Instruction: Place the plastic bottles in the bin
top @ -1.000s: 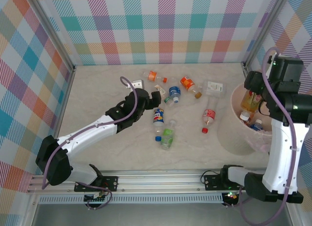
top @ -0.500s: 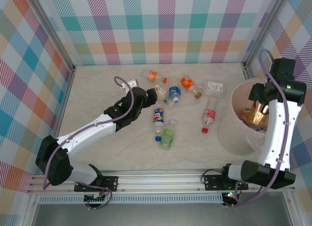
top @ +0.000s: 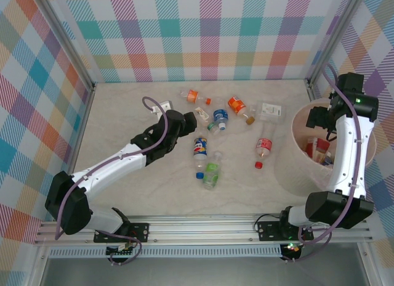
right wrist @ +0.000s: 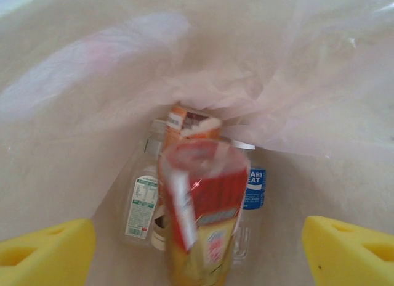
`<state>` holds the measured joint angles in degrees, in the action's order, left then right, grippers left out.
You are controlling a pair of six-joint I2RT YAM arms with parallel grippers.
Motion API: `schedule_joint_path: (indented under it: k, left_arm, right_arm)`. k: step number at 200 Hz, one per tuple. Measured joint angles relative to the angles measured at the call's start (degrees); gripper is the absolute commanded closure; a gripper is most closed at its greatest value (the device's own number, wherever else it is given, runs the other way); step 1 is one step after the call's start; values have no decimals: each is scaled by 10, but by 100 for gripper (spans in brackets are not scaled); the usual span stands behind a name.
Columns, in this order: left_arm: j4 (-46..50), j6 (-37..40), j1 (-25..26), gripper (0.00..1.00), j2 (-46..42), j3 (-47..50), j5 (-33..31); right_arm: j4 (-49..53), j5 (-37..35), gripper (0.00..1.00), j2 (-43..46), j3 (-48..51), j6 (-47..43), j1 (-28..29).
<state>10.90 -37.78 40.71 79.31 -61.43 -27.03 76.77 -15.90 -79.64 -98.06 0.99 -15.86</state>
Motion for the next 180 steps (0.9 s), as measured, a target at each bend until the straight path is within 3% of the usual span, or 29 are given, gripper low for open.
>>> schedule_joint_path:
  k: [77, 121, 180]
  left_arm:
    - [15, -17, -6, 0, 9, 0, 7]
    - [26, -34, -16, 0, 12, 0, 10]
    - [29, -53, -28, 0, 27, 0, 27]
  right_arm:
    - [-31, -7, 0, 37, 7, 16, 0]
    - [-78, 11, 0, 93, 31, 29, -1]
    - [-138, 138, 0, 142, 64, 68, 14]
